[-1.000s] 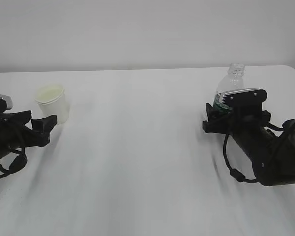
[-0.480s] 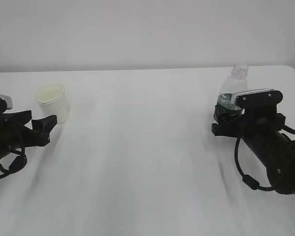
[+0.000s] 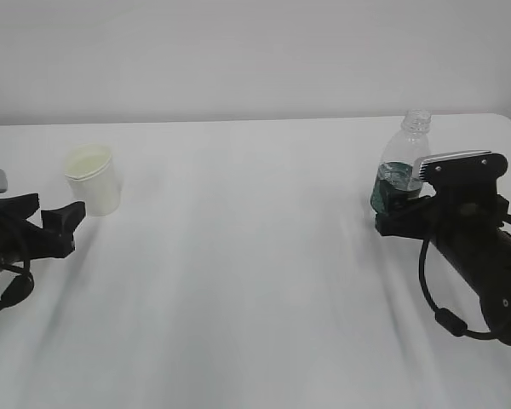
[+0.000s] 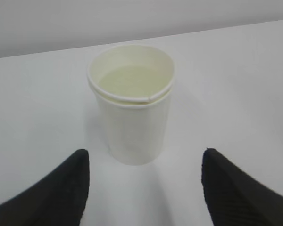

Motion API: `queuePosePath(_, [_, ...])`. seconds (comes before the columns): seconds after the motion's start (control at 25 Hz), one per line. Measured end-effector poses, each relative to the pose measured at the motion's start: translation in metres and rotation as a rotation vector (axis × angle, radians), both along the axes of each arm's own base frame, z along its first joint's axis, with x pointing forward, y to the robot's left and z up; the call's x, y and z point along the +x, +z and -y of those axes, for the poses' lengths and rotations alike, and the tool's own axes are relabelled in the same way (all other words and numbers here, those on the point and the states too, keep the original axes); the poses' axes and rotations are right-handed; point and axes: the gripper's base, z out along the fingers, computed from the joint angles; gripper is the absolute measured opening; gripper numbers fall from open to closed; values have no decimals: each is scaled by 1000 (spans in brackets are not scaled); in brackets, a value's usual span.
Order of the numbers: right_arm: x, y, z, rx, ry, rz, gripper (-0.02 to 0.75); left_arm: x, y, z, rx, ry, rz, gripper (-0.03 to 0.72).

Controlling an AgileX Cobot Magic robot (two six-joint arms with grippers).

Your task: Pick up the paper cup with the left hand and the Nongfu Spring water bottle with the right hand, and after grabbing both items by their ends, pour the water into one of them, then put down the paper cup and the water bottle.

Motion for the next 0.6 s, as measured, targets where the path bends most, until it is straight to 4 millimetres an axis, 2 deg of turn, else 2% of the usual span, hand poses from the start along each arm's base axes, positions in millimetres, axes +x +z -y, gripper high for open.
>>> queuePosePath(0.32, [-17,8,5,-4,1,-12,614,-15,1,-4,17,28,-24,533])
queuePosePath(0.6, [-24,15,5,-3,22,-16,612,-27,15,-9,11,74,2,533])
